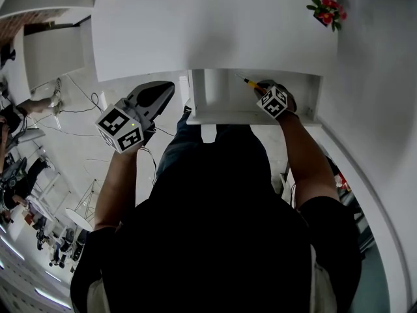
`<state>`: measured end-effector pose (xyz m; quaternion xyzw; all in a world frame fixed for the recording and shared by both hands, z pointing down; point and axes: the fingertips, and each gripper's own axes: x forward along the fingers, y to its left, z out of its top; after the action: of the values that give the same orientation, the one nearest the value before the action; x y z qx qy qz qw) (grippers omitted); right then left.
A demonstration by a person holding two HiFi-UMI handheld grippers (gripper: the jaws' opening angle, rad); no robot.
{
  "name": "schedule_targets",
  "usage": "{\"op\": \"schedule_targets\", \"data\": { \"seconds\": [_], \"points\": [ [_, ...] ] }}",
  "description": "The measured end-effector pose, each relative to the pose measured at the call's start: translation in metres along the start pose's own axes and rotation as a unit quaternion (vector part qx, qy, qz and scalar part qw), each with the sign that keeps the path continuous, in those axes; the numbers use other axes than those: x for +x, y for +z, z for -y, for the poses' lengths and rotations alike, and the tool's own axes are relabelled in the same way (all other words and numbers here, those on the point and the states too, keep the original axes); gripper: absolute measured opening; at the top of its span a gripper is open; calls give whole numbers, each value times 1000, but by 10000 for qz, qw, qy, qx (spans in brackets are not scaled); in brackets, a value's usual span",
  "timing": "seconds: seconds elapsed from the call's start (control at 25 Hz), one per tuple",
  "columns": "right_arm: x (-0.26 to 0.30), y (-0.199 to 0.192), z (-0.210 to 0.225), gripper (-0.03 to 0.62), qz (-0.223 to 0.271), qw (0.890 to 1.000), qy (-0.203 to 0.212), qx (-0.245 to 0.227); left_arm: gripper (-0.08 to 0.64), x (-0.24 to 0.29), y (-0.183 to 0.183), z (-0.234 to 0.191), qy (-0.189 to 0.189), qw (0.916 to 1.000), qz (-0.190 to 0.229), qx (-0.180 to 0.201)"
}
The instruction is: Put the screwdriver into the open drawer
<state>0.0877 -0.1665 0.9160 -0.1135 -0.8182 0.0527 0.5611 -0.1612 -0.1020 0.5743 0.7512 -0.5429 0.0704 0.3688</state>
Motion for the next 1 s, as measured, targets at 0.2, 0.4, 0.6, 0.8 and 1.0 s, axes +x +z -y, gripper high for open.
{"op": "schedule_targets", "data": {
  "seconds": [0.2, 0.4, 0.6, 0.8, 1.0],
  "points": [
    [8, -4, 0, 81, -62, 10000, 13, -43, 15, 1, -5, 2, 4, 10000, -39, 25],
    [12, -6, 1, 81, -114, 9999, -23, -27, 15, 0, -5, 1, -16, 10000, -75, 42],
    [15, -8, 3, 81, -164, 9998, -55, -29, 15, -3, -7, -3, 15, 10000, -73, -20],
    [18, -4, 6, 81, -177, 9998, -104, -43, 15, -2, -13, -5, -35, 9999, -116, -40],
    [20, -4, 8, 80, -219, 9996, -169, -39, 15, -1, -11, -9, -71, 9999, -112, -27]
  ]
}}
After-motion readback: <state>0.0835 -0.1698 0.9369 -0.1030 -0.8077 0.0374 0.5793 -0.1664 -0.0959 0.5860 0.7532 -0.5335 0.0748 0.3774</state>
